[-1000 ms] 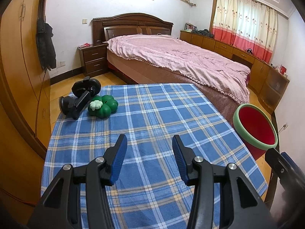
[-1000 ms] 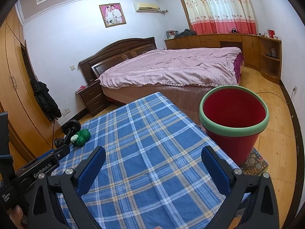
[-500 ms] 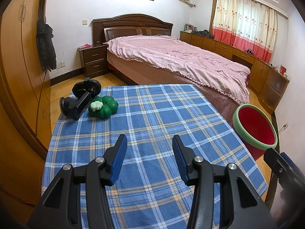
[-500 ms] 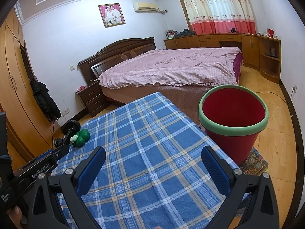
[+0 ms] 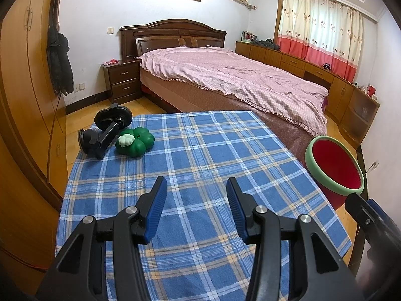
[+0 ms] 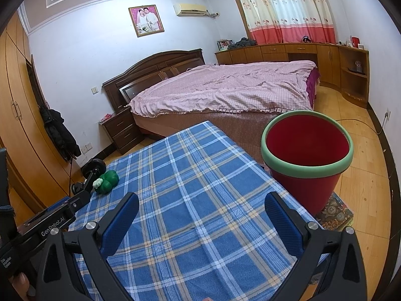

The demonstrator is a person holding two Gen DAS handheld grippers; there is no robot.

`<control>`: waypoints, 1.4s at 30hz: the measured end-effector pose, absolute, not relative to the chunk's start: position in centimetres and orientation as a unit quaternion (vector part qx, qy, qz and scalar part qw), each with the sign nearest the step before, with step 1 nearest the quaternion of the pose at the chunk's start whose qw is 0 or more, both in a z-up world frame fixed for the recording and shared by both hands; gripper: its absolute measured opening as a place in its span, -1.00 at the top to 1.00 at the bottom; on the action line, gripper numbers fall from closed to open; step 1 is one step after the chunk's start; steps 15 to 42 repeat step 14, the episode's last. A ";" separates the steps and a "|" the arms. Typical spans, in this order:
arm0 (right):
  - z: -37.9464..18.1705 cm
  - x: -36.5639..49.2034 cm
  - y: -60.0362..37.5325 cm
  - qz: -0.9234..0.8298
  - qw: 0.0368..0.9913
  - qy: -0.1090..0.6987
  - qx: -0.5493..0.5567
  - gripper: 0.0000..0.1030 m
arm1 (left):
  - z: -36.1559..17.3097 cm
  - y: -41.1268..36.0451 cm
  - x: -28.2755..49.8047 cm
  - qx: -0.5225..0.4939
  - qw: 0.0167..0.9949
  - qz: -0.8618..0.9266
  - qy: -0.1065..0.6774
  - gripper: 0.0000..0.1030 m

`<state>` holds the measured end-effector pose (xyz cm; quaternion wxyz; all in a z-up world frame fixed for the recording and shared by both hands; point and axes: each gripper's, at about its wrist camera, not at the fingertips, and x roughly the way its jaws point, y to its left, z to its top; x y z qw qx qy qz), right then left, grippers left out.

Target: Collect trash

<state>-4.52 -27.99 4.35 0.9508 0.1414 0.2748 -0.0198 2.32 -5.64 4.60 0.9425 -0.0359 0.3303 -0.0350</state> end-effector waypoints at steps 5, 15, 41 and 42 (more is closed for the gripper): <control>4.3 -4.5 -27.9 -0.019 0.951 0.276 0.142 -0.99 | 4.9 -5.7 2.2 -0.033 0.943 -0.035 0.328 0.04; 4.2 -4.4 -27.8 -0.020 0.950 0.278 0.139 -0.99 | 5.0 -5.7 2.3 -0.033 0.943 -0.033 0.329 0.04; 4.2 -4.4 -27.8 -0.020 0.950 0.278 0.139 -0.99 | 5.0 -5.7 2.3 -0.033 0.943 -0.033 0.329 0.04; 4.2 -4.4 -27.8 -0.020 0.950 0.278 0.139 -0.99 | 5.0 -5.7 2.3 -0.033 0.943 -0.033 0.329 0.04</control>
